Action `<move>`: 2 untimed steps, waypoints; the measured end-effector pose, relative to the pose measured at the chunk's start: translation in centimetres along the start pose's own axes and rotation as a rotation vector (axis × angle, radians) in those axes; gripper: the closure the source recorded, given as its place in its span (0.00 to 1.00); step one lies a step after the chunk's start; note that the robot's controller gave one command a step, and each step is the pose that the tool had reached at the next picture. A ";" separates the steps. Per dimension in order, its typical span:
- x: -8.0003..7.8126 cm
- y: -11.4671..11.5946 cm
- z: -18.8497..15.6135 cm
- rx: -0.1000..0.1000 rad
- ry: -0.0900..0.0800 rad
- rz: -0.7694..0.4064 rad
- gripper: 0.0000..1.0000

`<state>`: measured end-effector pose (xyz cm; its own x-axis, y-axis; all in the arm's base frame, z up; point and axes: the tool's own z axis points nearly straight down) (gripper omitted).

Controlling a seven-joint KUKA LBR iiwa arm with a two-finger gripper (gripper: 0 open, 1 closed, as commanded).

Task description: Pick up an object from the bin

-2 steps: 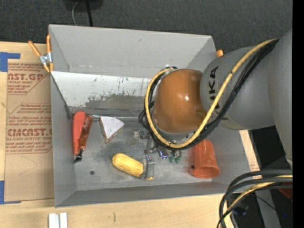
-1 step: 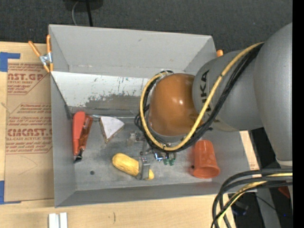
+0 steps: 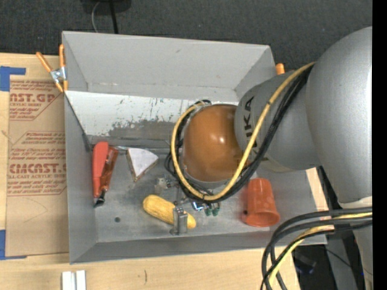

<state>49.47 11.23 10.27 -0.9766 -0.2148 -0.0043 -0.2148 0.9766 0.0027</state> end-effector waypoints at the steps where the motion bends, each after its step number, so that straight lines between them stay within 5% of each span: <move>1: 0.7 -0.8 3.0 -0.001 0.000 0.204 1.00; 2: 0.7 -0.7 3.0 -0.002 0.000 0.204 0.00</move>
Offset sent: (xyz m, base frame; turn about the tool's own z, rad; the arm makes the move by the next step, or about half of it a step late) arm 0.0000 0.0000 0.0000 0.0000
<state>48.93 10.35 7.27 -0.9999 -0.0122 -0.0030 -0.0122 0.9999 0.0051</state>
